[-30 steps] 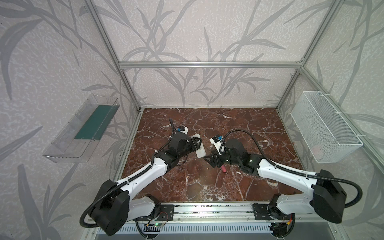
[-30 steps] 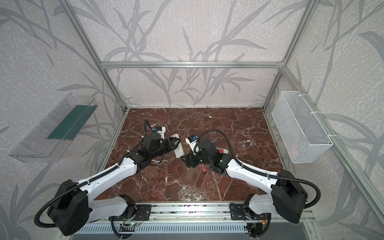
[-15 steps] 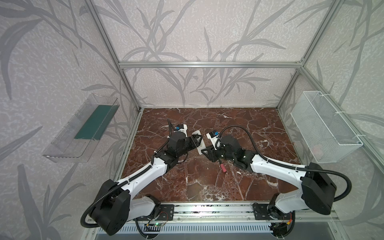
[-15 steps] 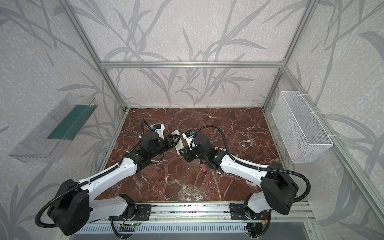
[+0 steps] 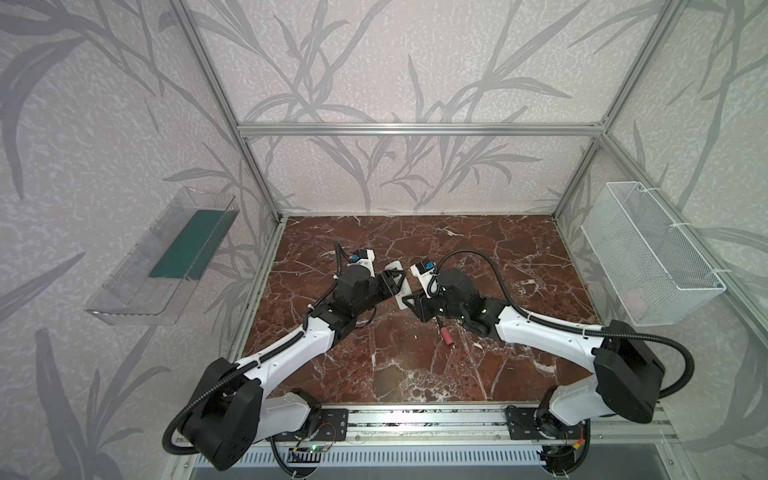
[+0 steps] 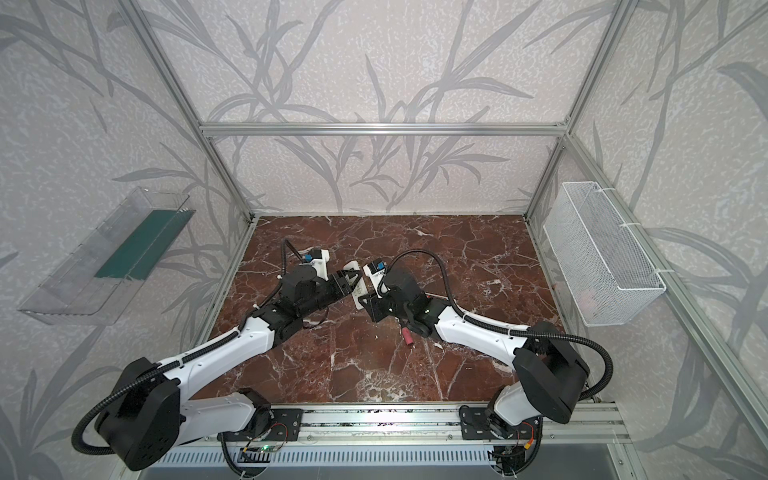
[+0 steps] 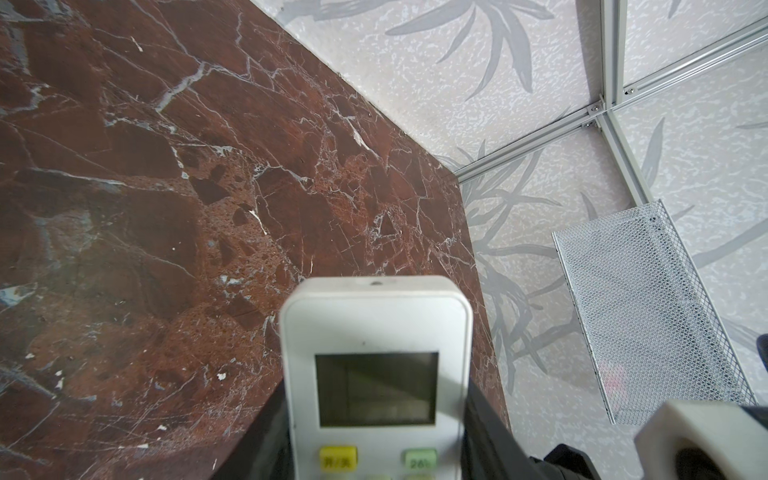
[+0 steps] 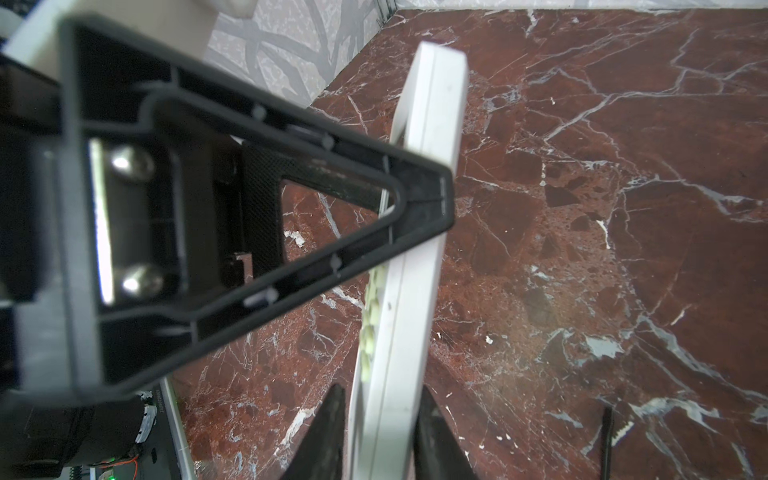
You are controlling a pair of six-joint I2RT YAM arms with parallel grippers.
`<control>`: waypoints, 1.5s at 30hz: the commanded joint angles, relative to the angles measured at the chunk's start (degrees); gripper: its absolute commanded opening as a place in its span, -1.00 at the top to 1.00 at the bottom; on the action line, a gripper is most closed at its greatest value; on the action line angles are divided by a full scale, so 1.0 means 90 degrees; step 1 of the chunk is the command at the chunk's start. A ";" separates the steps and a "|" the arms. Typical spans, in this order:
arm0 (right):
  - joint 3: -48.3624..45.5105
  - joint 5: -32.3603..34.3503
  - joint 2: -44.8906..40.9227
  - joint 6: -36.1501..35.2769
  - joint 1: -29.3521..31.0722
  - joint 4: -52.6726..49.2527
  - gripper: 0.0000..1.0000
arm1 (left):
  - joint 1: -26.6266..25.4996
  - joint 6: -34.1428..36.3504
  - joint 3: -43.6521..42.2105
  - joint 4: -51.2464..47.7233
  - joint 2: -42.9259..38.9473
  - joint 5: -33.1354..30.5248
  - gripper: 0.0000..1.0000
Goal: Unload the batteries from the remote control
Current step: 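Grasp the white remote's far end with the right gripper, holding it with the left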
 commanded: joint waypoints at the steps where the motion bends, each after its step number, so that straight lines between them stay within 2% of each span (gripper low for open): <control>1: 0.0298 -0.0134 0.0045 -0.0104 0.0014 0.0321 0.46 | -0.0018 -0.0154 -0.0032 0.0464 -0.0145 0.0243 0.50; 7: 0.0367 -0.0077 0.0073 -0.0217 -0.0002 0.0215 0.73 | -0.0019 -0.0310 -0.0146 0.0703 -0.0165 0.0306 0.48; 9: 0.0378 0.0023 0.0055 -0.0355 -0.0005 0.0107 0.78 | -0.0014 -0.0322 -0.0142 0.0680 -0.0171 0.0331 0.38; 10: 0.0379 0.0079 0.0031 -0.0470 -0.0002 0.0043 0.80 | -0.0017 -0.0339 -0.0137 0.0653 -0.0165 0.0345 0.21; 11: 0.0379 0.0149 0.0001 -0.0630 -0.0003 -0.0023 0.81 | -0.0009 -0.0345 -0.0128 0.0609 -0.0165 0.0355 -0.10; 13: 0.0389 0.0401 -0.0075 -0.1023 0.0006 -0.0199 0.82 | -0.0001 -0.0364 -0.0059 0.0448 -0.0182 0.0420 -0.91; 14: 0.0381 0.0615 -0.0123 -0.1271 0.0008 -0.0314 0.82 | 0.0018 -0.0348 0.0015 0.0225 -0.0217 0.0442 -0.98; 17: 0.0288 0.1309 -0.0274 -0.2021 0.0031 -0.0487 0.83 | 0.0044 -0.0188 0.0389 -0.0731 -0.0378 0.0404 -0.98; 22: -0.0031 0.2599 -0.0434 -0.3274 0.0189 -0.0227 0.83 | 0.0075 0.0127 0.1326 -0.2921 -0.0573 -0.0068 -0.99; 26: -0.0334 0.3388 -0.0473 -0.4110 0.0397 0.0294 0.83 | 0.0080 0.0140 0.1840 -0.3918 -0.0524 -0.0230 -0.99; 34: -0.0731 0.4391 -0.0473 -0.5485 0.0815 0.1425 0.84 | 0.0079 -0.0011 0.2424 -0.4531 -0.0067 -0.0104 -0.94; 45: -0.0783 0.4466 -0.0552 -0.6025 0.0926 0.1771 0.85 | 0.0079 -0.0234 0.2617 -0.4353 0.0277 -0.0152 -0.63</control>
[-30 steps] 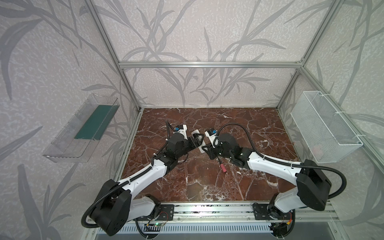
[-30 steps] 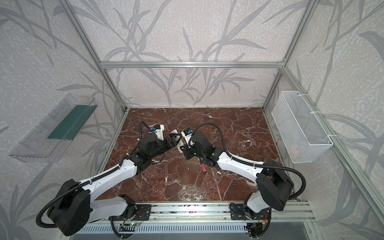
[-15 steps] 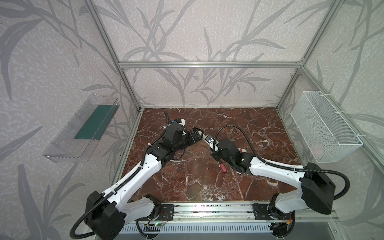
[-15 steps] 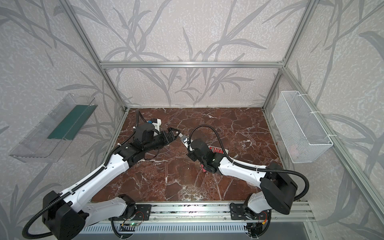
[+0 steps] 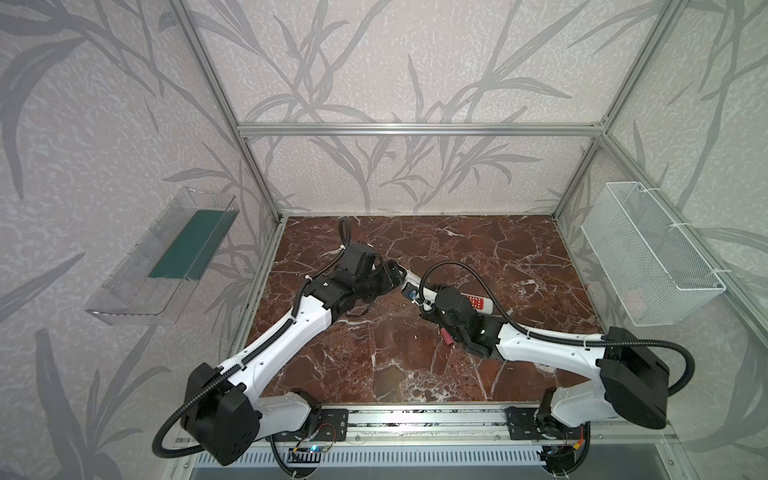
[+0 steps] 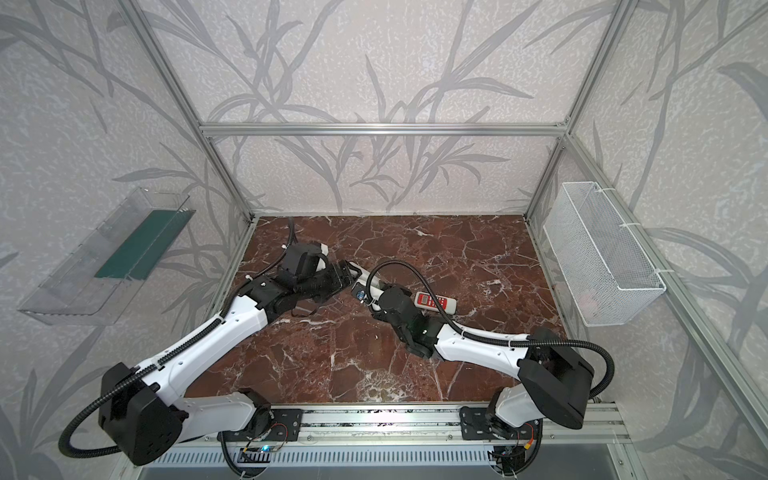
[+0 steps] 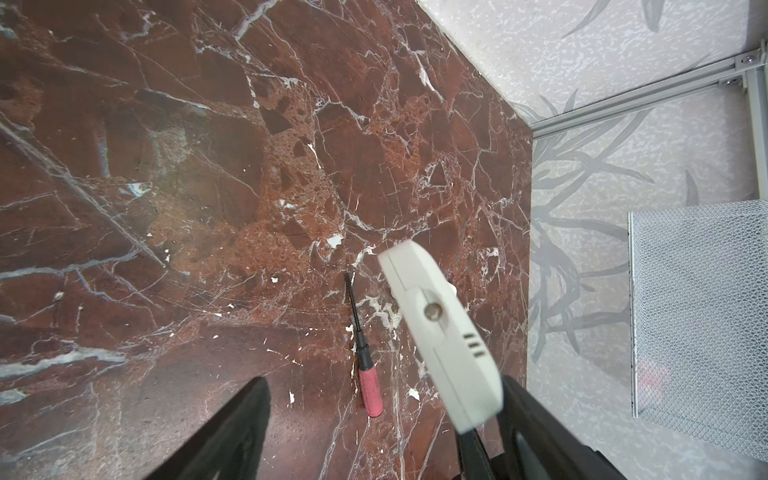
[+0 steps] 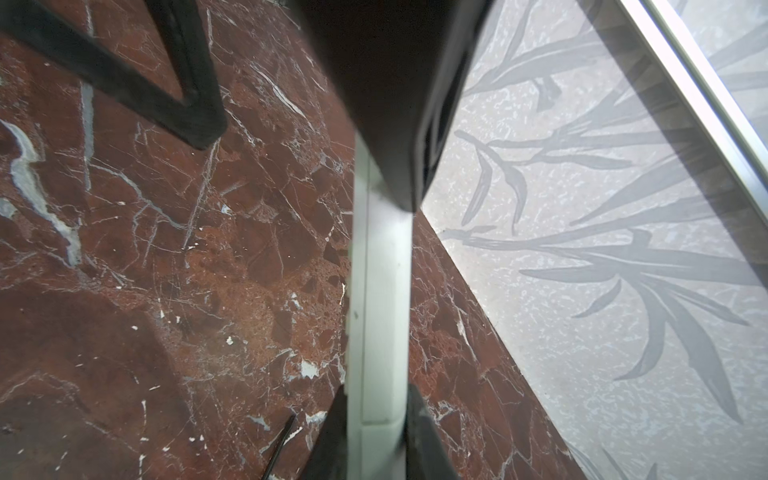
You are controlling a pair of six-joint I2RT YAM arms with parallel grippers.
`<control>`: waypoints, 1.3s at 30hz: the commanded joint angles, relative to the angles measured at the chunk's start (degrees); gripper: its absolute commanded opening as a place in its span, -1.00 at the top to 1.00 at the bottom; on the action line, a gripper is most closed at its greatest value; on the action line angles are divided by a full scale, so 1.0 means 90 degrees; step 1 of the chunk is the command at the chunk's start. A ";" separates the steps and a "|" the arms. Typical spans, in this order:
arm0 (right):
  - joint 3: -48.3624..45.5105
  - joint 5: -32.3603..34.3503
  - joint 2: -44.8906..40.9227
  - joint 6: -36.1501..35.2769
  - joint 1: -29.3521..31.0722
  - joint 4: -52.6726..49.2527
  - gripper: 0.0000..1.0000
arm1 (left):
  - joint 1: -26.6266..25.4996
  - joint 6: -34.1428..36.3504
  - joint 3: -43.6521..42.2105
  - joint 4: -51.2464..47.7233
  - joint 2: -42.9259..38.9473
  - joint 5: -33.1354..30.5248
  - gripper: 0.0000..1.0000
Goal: Unload the batteries from the remote control
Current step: 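Grasp the white remote's far end with the right gripper, holding it with the left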
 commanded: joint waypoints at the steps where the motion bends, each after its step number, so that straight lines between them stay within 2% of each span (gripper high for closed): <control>1: -0.0013 0.0219 -0.0191 -0.0219 0.0079 0.0535 0.85 | 0.0039 -0.0099 0.0247 -0.0049 0.0109 -0.0115 -0.60; 9: -0.0013 0.0395 0.0029 -0.0450 0.0176 0.0765 0.87 | 0.0041 -0.0101 0.0445 -0.0172 0.0418 -0.0266 -0.44; 15: -0.0023 0.0479 0.0127 -0.0544 0.0176 0.0915 0.87 | 0.0035 -0.0095 0.0524 -0.0205 0.0593 -0.0466 -0.23; 20: -0.0021 0.0522 0.0189 -0.0607 0.0400 0.1008 0.87 | 0.0035 -0.0097 0.0593 -0.0244 0.0744 -0.0495 0.21; 25: 0.0015 0.0626 0.0308 -0.0672 0.0477 0.1157 0.87 | 0.0036 -0.0116 0.0593 -0.0218 0.0867 -0.0504 0.52; 31: 0.0045 0.0786 0.0512 -0.0681 0.0582 0.1396 0.76 | 0.0035 -0.0161 0.0518 -0.0191 0.0884 -0.0638 1.00; 39: 0.0056 0.0953 0.0583 -0.0591 0.0635 0.1520 0.48 | 0.0051 -0.0293 0.0032 0.0472 0.0706 -0.0795 1.00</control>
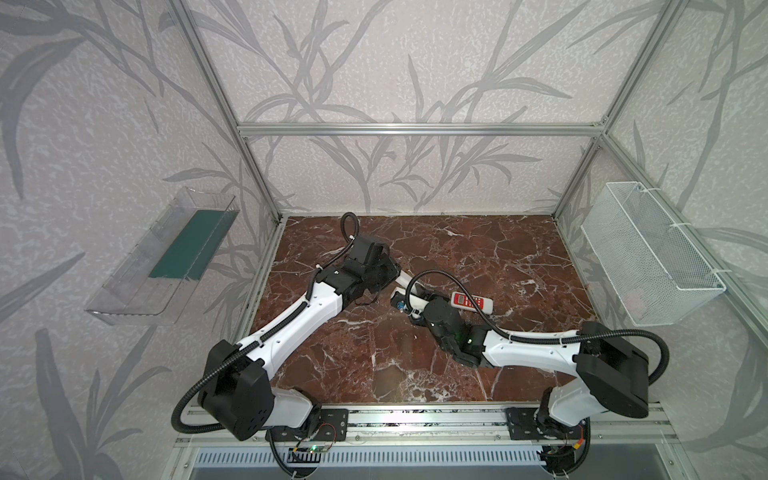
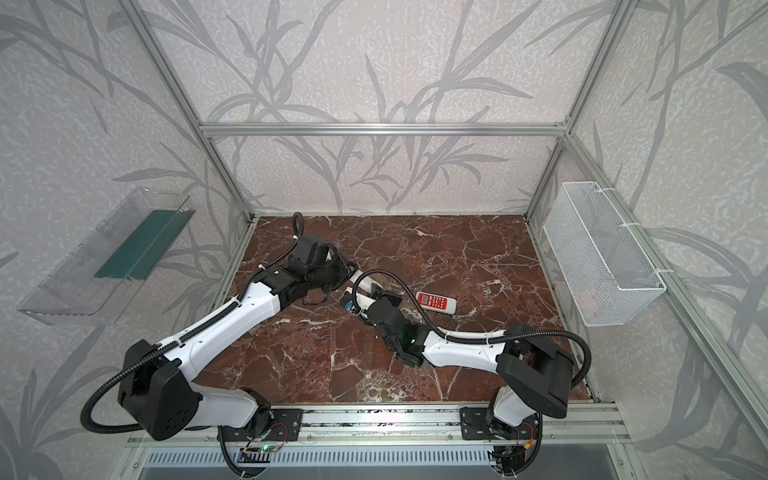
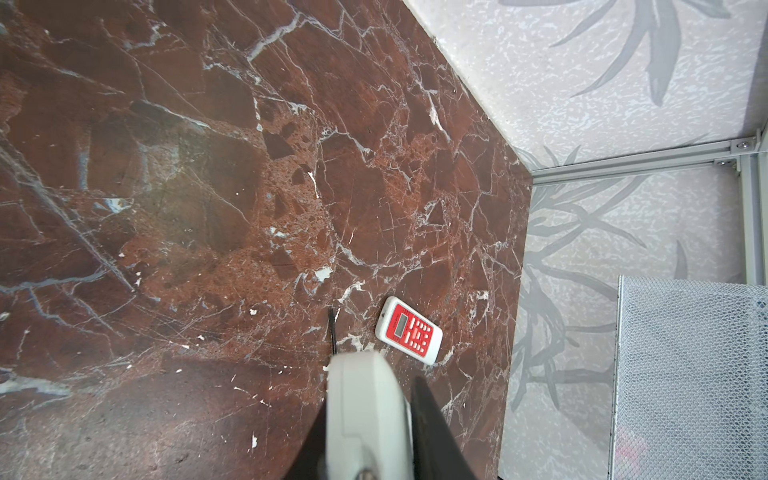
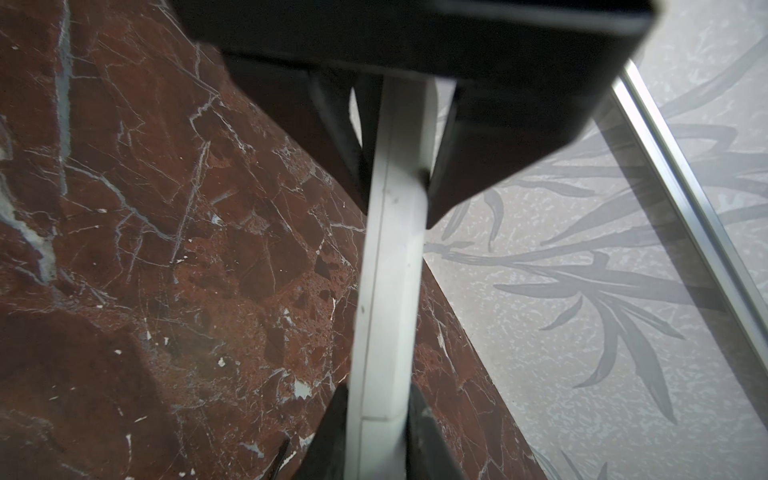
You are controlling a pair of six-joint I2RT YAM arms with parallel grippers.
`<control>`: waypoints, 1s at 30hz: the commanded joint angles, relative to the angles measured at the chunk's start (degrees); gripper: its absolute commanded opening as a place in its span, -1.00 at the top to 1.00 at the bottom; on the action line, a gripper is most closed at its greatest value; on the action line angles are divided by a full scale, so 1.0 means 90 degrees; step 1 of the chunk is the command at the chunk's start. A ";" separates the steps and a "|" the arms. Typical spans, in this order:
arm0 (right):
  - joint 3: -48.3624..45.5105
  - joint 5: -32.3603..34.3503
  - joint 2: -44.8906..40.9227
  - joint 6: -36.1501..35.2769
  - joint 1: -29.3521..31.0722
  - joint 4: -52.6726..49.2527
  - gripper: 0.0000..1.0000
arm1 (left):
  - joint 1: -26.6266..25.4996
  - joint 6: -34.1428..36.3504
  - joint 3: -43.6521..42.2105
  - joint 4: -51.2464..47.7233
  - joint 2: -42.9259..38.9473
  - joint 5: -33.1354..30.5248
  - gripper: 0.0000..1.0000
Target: Unload the batteries from the remote control
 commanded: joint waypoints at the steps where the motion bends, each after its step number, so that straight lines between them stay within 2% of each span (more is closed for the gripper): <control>1: 0.0078 0.0088 -0.0113 0.0023 0.0081 0.0480 0.44 | 0.0046 0.0343 -0.0456 0.0216 -0.0112 -0.0442 1.00; 9: 0.0011 0.0018 -0.0239 0.0187 0.0081 0.0380 0.05 | 0.0138 0.0229 -0.0891 0.0953 -0.0381 -0.0438 1.00; 17: -0.0160 -0.0276 -0.0521 0.0638 0.0021 0.0030 -0.54 | 0.0331 0.0232 -0.1277 0.1608 -0.0575 -0.0388 1.00; 20: -0.0158 -0.0932 -0.0955 0.1597 -0.0279 -0.0826 -0.75 | 0.0435 0.0271 -0.1603 0.2297 -0.0634 -0.0245 1.00; 25: 0.0267 -0.2287 -0.1564 0.3809 -0.1315 -0.2580 -0.86 | 0.0584 0.0258 -0.2163 0.3408 -0.0722 0.0128 1.00; 30: 0.0816 -0.3440 -0.1655 0.5348 -0.2045 -0.3794 -0.95 | 0.0592 0.0257 -0.2522 0.4309 -0.0786 0.0327 1.00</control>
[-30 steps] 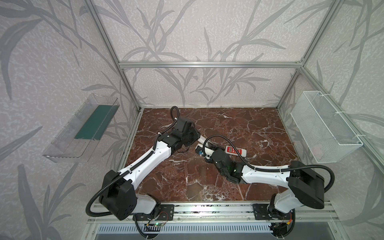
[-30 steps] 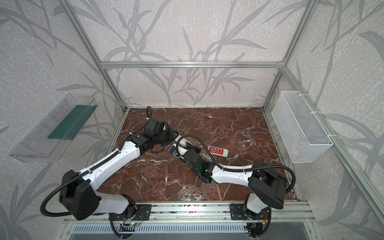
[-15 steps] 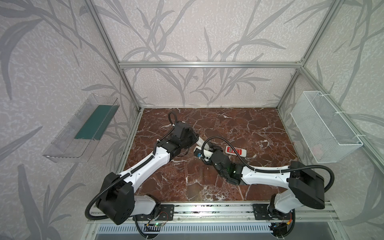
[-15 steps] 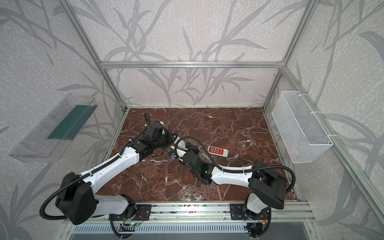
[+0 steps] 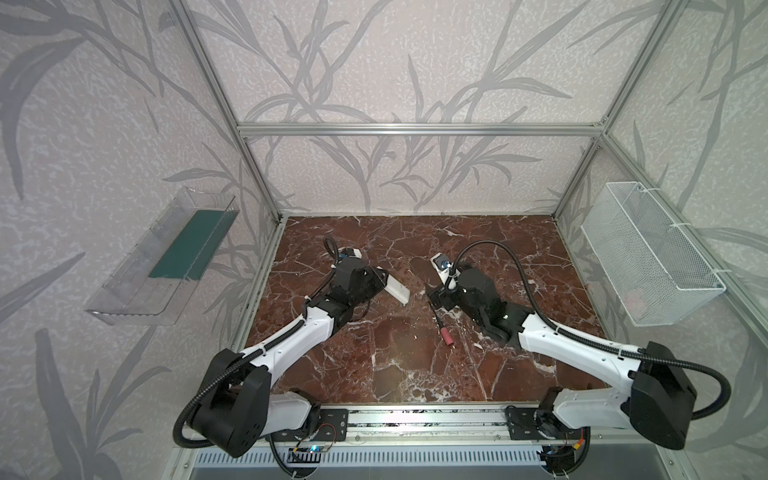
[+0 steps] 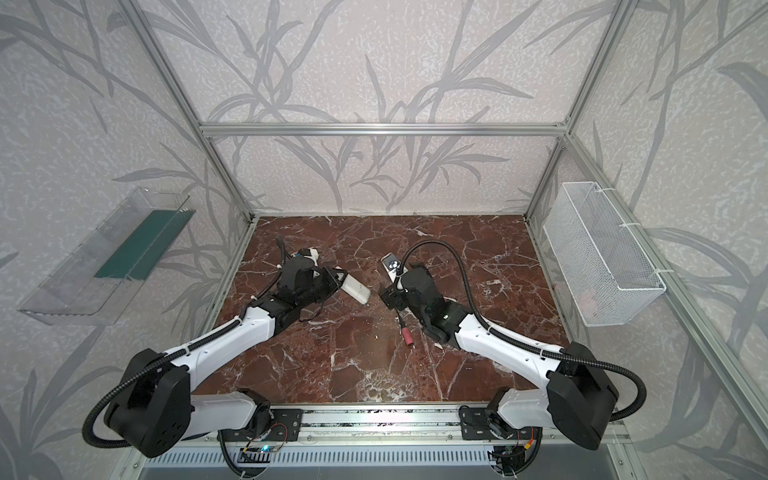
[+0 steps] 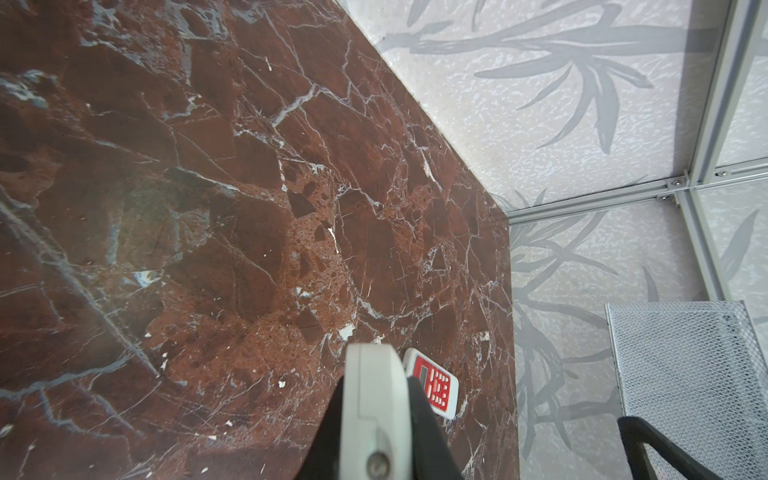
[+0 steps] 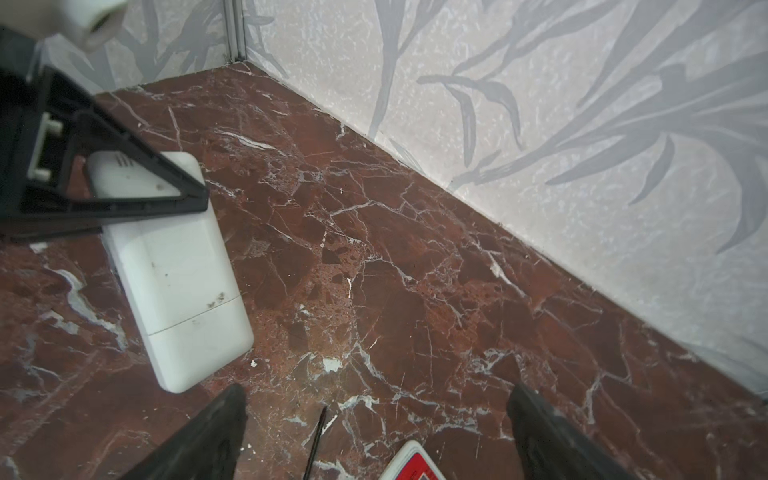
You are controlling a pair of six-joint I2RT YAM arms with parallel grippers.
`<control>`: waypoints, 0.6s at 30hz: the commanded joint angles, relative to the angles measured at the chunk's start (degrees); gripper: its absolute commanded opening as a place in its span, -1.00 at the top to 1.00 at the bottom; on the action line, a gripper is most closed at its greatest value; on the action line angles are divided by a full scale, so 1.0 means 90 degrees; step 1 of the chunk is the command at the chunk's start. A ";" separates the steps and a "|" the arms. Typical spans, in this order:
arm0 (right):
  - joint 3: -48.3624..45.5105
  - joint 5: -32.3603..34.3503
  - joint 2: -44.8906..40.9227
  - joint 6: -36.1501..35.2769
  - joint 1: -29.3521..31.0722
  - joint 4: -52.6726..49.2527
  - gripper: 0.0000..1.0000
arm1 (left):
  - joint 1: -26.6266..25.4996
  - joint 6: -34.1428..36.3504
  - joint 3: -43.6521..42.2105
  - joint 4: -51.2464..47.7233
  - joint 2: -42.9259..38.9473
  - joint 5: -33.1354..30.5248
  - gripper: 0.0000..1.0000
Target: Unload the batteries from the remote control
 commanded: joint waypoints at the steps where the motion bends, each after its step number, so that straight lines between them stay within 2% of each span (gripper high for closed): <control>1: 0.0352 -0.1290 -0.0139 0.1792 -0.0379 -0.1180 -0.96 | 0.0022 0.0018 -0.0159 0.1295 -0.0248 0.0244 1.00; 4: 0.0375 -0.1838 -0.0187 0.2744 -0.0775 -0.1264 -0.96 | 0.0023 -0.0052 -0.0466 0.2130 -0.0317 0.0319 1.00; 7: 0.0387 -0.2385 -0.0201 0.3356 -0.1017 -0.1156 -0.93 | 0.0021 -0.0137 -0.0756 0.2860 -0.0409 0.0290 1.00; 12: 0.0660 -0.2661 -0.0142 0.3562 -0.1044 -0.1144 -0.72 | 0.0027 -0.0341 -0.1075 0.3794 -0.0508 0.0254 1.00; 14: 0.0790 -0.2859 -0.0078 0.3675 -0.1040 -0.1083 -0.56 | 0.0022 -0.0482 -0.1162 0.4071 -0.0538 0.0235 1.00; 18: 0.0880 -0.3441 0.0070 0.4041 -0.1034 -0.0610 -0.41 | 0.0012 -0.0828 -0.1291 0.4606 -0.0567 0.0188 1.00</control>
